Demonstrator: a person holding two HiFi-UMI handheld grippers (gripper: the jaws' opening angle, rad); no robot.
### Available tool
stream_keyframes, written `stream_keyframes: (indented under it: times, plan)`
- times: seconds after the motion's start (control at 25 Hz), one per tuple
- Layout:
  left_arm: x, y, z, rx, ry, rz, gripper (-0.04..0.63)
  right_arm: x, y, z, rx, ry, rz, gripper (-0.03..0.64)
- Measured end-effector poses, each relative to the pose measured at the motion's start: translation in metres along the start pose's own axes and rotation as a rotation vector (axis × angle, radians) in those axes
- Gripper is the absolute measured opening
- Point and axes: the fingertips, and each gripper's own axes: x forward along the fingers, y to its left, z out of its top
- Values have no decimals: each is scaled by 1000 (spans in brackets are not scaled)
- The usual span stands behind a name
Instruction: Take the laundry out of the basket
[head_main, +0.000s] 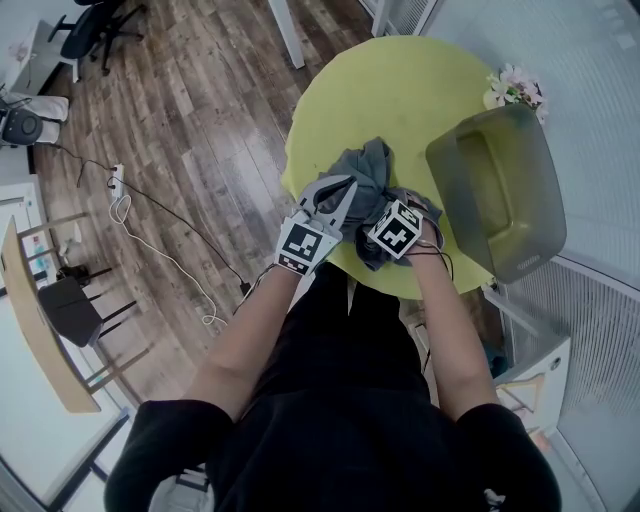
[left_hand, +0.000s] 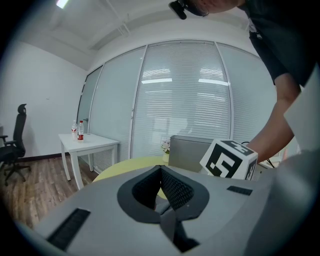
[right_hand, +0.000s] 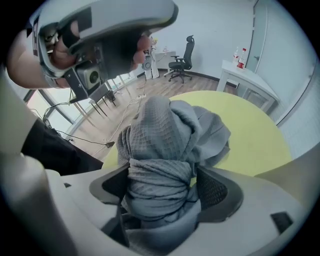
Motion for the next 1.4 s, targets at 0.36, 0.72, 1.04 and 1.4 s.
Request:
stream_keyframes:
  times: [0.36, 0.72, 1.04, 1.4]
  plan:
    - [-19, -13, 25, 6, -11, -4, 3, -77, 9, 13, 55, -149, -46, 396]
    - [-59, -35, 76, 3, -85, -52, 3, -205, 20, 43, 162, -601, -321, 78]
    - [-81, -72, 125, 71, -134, -161, 3, -301, 41, 74, 178, -927, -404, 23]
    - [-92, -94, 166, 77, -220, -202, 3, -353, 57, 90, 189, -1126, -398, 21]
